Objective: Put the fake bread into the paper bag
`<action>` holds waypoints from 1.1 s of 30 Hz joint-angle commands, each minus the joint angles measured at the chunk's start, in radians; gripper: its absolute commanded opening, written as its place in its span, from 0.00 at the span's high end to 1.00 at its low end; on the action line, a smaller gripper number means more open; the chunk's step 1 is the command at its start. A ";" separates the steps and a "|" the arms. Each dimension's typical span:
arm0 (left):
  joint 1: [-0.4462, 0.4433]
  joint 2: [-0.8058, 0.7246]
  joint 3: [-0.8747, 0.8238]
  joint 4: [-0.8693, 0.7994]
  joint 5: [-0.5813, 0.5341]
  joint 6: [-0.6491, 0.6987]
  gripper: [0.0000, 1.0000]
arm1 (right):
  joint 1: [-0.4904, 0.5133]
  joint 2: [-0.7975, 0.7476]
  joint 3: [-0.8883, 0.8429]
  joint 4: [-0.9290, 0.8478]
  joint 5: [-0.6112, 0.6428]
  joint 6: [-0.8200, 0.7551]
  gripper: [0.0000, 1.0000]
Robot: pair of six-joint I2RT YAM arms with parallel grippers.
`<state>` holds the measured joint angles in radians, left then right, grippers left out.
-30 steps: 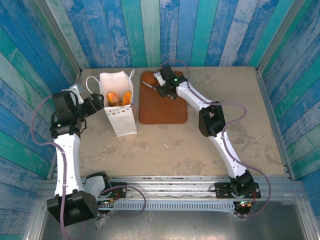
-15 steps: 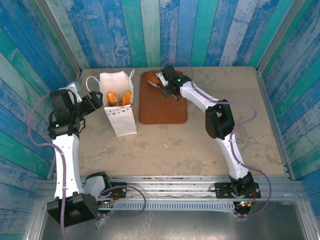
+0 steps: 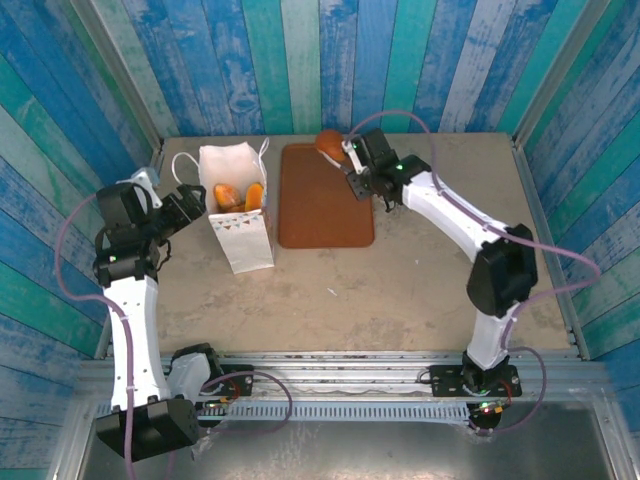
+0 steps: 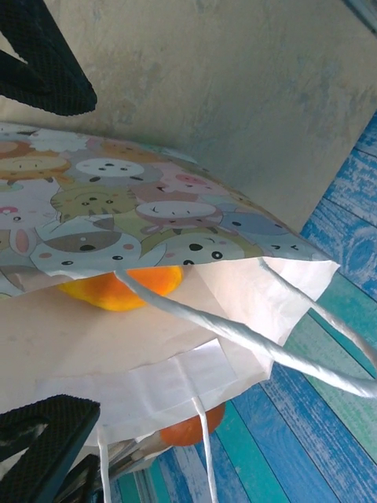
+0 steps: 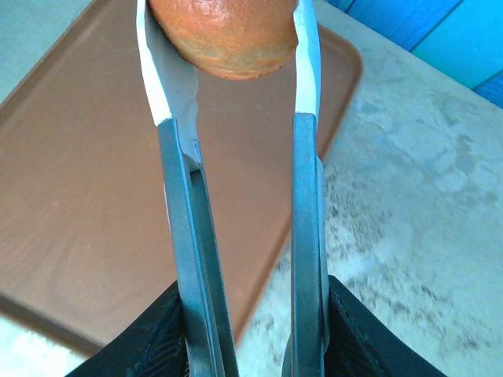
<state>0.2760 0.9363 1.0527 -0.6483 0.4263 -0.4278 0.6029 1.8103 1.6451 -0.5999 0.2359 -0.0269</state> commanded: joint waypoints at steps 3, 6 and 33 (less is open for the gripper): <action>0.003 0.018 -0.055 0.080 0.118 -0.061 0.00 | 0.065 -0.212 -0.097 -0.058 0.033 0.073 0.59; 0.003 0.048 -0.066 0.114 0.160 -0.082 0.05 | 0.116 -0.309 -0.145 -0.094 0.059 0.071 0.59; 0.003 0.078 -0.118 0.250 0.118 -0.158 0.55 | 0.565 -0.551 -0.121 -0.276 0.331 0.082 0.60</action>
<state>0.2760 1.0218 0.9504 -0.4248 0.5514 -0.5823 1.1347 1.2797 1.4837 -0.8940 0.5137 0.0628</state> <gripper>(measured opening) 0.466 0.408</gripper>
